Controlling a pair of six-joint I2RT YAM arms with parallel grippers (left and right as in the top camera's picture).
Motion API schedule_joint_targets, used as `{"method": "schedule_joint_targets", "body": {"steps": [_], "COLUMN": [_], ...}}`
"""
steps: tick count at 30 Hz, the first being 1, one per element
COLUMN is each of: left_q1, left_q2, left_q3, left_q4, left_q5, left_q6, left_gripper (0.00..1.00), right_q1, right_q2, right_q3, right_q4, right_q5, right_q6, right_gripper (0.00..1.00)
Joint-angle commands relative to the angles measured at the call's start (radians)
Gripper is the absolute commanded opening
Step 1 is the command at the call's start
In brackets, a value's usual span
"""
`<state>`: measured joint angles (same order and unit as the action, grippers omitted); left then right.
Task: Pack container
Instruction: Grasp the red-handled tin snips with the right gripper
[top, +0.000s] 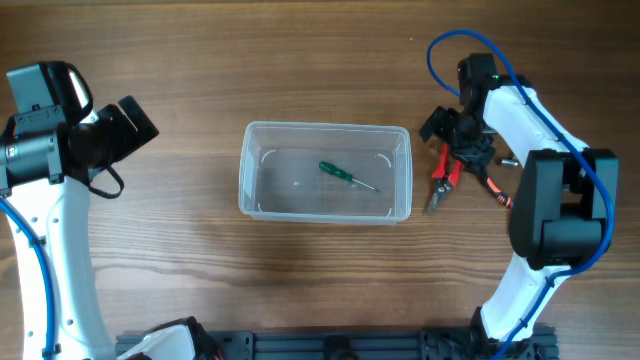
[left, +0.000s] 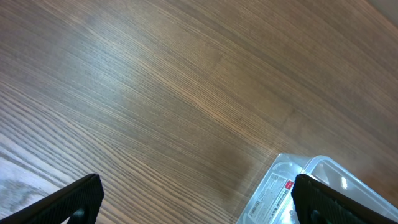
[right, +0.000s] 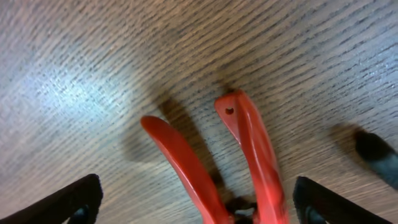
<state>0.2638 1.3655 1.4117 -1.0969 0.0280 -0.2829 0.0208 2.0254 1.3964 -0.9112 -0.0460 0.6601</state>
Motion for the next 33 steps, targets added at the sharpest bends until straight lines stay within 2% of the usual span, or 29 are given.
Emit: {"method": "schedule_joint_targets", "body": {"steps": [1,7,12,17,33], "left_q1": [0.002,0.002,0.002,0.002,0.002], "left_q2": [0.008,0.008,0.008,0.008,0.008], "left_q3": [0.009,0.009,0.009,0.009,0.009], "left_q4": [0.000,0.000,0.000,0.000,0.000], "left_q5": [0.016,0.016,0.016,0.016,0.016], "left_q6": [0.017,0.017,0.017,0.017,0.017], "left_gripper": [1.00,1.00,1.00,1.00,1.00], "right_q1": [0.002,0.004,0.031,0.082,0.094], "right_q2": [-0.011,-0.012,-0.013,-0.013,0.020], "right_q3": [0.034,0.042,0.058,0.057,0.043], "right_q4": [-0.018,-0.049,-0.043,-0.022,0.011], "right_q5": [0.058,0.134,0.125,0.101,0.011], "right_q6": [-0.093,-0.150,-0.291,-0.349,-0.388], "right_gripper": [0.99,0.99,0.99,0.99,0.99]}}
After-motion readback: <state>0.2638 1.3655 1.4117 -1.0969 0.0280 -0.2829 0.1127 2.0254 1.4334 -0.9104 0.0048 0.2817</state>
